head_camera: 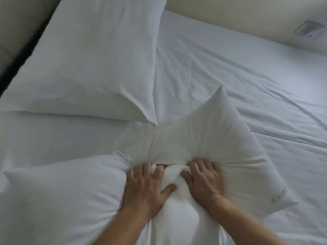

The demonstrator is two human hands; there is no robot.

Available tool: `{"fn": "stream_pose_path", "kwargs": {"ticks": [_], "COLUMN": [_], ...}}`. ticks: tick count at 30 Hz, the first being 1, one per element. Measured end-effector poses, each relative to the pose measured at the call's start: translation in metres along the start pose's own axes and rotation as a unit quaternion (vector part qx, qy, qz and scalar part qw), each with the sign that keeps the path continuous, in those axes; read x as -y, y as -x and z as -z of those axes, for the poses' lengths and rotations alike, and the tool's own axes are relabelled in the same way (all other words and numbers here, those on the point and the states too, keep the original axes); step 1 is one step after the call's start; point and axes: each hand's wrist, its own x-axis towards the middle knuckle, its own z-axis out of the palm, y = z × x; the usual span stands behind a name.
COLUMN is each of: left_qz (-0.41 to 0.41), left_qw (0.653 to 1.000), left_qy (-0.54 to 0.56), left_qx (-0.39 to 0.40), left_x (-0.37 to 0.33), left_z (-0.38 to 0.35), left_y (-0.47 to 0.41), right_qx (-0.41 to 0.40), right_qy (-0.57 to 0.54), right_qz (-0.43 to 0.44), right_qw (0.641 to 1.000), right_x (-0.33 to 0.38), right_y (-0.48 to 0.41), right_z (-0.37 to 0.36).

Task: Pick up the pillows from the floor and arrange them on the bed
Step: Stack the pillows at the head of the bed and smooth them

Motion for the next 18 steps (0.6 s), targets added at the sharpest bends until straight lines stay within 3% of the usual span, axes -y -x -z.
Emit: {"fn": "stream_pose_path", "kwargs": {"ticks": [4,9,18], "left_qz": [0.012,-0.003,0.133], "left_qw": [0.999,0.998,0.978], "left_qy": [-0.014,0.061,0.123], "left_qx": [0.048,0.001,-0.104], "left_x": [-0.008,-0.006,0.09], "left_z": [0.03,0.092,0.205], "left_y": [-0.002,0.049,0.212], "right_qx": [0.025,-0.021,-0.099], "right_qy": [0.003,-0.015,-0.102], "right_qz": [-0.025,-0.014,0.198], "right_qw": [0.999,1.0,0.97], "right_x": [0.01,0.042,0.223], "right_y": [-0.007,0.009,-0.003], "right_z": [0.019,0.087,0.188]}}
